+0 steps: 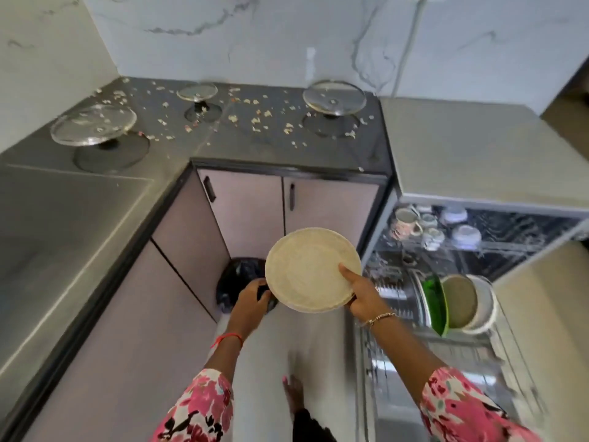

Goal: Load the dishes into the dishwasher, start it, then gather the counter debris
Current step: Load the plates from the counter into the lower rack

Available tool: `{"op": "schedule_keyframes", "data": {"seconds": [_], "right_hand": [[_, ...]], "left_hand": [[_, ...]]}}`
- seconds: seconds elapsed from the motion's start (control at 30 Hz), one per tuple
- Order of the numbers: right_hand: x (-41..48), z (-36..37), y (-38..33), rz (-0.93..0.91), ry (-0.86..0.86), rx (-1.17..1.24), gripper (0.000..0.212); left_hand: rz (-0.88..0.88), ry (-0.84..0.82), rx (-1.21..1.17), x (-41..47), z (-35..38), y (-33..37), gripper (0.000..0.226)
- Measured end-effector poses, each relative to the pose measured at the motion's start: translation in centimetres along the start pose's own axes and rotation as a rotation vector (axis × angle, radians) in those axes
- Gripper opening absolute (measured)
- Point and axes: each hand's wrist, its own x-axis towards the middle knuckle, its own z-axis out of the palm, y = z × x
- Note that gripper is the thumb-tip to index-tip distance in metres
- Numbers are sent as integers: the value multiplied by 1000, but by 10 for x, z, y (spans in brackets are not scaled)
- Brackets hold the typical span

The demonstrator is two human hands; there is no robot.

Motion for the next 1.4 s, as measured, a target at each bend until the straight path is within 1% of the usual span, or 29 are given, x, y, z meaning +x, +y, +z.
{"op": "schedule_keyframes", "data": {"seconds": [0.07,0.13,0.23,0.3,0.4,0.47,0.63,0.77,0.83,0.9,1.0,1.07,1.13,1.2,1.27,1.33,1.4], "right_hand": [[-26,-31,20,32,28,4,36],[-52,-64,37,56,69,4,34],[-84,-105,55,70,112,29,39],[-103,-131,61,69,144,59,39],[-120,-168,63,62,192,91,39],[-126,-193,62,52,223,115,40],[-131,-263,48,37,306,124,34],[-118,-327,23,31,308,113,31],[-105,-361,5,31,288,85,32],[-92,-394,-17,44,258,15,36],[-66,-445,-52,58,217,-166,44],[-54,-469,-72,87,167,-268,43],[-35,-496,-90,96,146,-310,43],[-15,-518,-104,67,168,-306,43],[3,-536,-114,20,225,-303,40],[23,-557,-119,-83,299,-316,31],[39,-575,-123,-222,367,-378,22]], "left_hand": [[-34,-49,-118,-38,21,1,23],[-51,-107,-188,-77,41,5,24],[-68,-171,-195,-112,67,8,27],[-79,-202,-196,-130,84,11,36],[-109,-233,-202,-146,109,25,43],[-117,-279,-180,-151,127,39,44],[-133,-401,-103,-147,190,71,21],[-198,-483,-98,-136,254,102,15],[-235,-496,-81,-127,291,120,12],[-284,-471,-94,-123,325,135,12],[-334,-475,-115,-108,378,155,11],[-327,-470,-134,-99,404,168,12],[-313,-484,-148,-88,432,179,17],[-283,-513,-124,-75,459,185,22],[-235,-552,-59,-63,484,184,30],[-209,-600,16,-52,509,180,37],[-195,-656,80,-45,533,173,43]]}}
